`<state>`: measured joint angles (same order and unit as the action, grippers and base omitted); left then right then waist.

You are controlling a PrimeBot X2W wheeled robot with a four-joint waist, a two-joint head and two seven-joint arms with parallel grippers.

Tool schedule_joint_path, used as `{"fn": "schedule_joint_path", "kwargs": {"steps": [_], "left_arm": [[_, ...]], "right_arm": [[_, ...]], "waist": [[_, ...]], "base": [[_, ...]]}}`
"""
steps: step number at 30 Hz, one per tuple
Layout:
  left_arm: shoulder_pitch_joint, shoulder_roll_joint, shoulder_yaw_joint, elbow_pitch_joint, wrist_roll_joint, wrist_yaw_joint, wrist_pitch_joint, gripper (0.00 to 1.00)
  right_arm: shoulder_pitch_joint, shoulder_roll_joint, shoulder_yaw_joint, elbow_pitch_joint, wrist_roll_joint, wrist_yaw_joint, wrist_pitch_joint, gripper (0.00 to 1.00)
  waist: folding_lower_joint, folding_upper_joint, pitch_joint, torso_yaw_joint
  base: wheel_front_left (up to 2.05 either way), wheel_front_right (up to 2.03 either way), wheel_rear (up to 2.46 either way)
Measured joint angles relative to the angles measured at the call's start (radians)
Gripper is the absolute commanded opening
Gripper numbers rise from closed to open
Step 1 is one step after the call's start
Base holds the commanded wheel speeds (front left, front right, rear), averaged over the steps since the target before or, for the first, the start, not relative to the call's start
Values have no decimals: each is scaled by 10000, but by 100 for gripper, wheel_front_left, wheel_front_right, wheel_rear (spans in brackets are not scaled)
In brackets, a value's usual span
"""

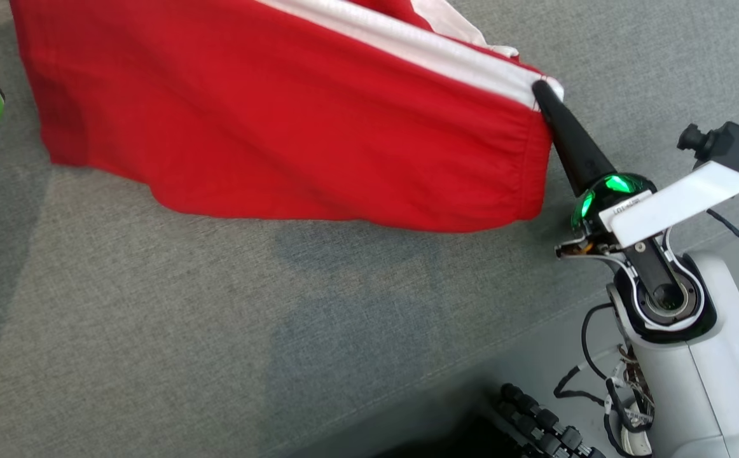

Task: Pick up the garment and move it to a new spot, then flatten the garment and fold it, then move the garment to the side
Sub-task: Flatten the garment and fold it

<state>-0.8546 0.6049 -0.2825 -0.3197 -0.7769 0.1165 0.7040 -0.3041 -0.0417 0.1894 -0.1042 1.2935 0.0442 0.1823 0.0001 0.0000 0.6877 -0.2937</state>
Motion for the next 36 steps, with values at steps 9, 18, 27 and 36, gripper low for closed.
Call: {"fn": "schedule_joint_path", "kwargs": {"steps": [9, 18, 27, 36], "left_arm": [[-1639, -593, -738, 1009, 194, -21, 447, 0], [-2964, -742, -1057, 2150, 698, -138, 786, 0], [-3370, -965, -1151, 3204, 1028, -161, 828, 0], [-3585, -1212, -1377, 4090, 1221, -368, 591, 0]], "right_arm": [[-815, -21, 286, 190, 232, 119, -683, 0], [-1499, -38, 984, 201, 554, 188, -1041, 0], [-1820, -40, 1315, 585, 698, 194, -1578, 0], [-2146, -27, 1452, 949, 688, 290, -2082, 21]], "waist": [[0, 0, 132, -221], [0, 0, 310, -374], [0, 0, 622, -649], [0, 0, 738, -821]], "base": [[0, 0, 0], [0, 0, 0], [0, 0, 0], [0, 0, 0]]}}
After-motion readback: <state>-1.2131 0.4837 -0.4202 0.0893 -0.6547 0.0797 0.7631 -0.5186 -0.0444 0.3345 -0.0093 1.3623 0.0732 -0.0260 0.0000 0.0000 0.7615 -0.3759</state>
